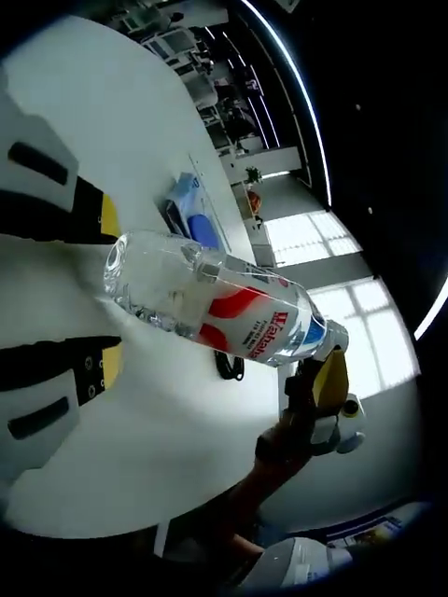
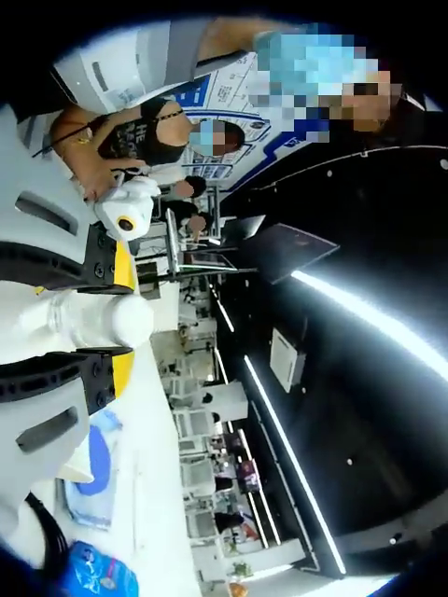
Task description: Arrange the tabletop items into an orderly group along one side of the table until the central work area is clear of visible clutter.
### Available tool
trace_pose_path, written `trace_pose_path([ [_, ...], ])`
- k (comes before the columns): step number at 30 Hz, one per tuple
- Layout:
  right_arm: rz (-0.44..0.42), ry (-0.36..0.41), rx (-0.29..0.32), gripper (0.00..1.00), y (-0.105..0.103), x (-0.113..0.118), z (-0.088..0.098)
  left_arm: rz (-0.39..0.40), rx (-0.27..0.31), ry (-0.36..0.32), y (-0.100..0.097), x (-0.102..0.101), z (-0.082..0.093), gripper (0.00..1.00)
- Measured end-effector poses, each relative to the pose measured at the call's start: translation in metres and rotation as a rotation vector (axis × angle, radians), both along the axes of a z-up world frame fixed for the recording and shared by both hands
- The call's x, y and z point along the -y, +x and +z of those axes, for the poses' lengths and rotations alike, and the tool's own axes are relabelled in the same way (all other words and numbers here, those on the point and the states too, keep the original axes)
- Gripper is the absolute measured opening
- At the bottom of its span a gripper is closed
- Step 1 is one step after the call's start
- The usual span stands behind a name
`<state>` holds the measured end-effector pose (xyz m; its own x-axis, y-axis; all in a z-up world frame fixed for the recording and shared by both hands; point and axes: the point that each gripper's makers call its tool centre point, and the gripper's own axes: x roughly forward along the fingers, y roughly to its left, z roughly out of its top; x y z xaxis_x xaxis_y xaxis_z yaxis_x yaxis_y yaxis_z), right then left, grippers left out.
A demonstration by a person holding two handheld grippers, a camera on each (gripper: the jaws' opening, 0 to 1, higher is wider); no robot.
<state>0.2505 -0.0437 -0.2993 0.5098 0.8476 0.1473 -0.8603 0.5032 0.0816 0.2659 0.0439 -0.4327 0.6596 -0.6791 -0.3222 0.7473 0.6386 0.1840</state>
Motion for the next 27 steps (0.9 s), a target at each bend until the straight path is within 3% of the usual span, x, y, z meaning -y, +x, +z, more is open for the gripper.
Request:
trace_pose_path([
  [11,0.035,-0.078,0.032,0.2,0.013,-0.03,0.015,0.018,-0.06,-0.038,-0.001,-0.007,-0.004,0.37],
  [17,0.046,-0.098,0.063,0.2,0.013,-0.042,0.017,0.02,-0.028,0.007,-0.004,-0.013,-0.001,0.36],
  [27,0.049,-0.101,0.064,0.2,0.015,-0.054,0.019,0.005,0.01,-0.047,-0.009,-0.015,0.012,0.39],
])
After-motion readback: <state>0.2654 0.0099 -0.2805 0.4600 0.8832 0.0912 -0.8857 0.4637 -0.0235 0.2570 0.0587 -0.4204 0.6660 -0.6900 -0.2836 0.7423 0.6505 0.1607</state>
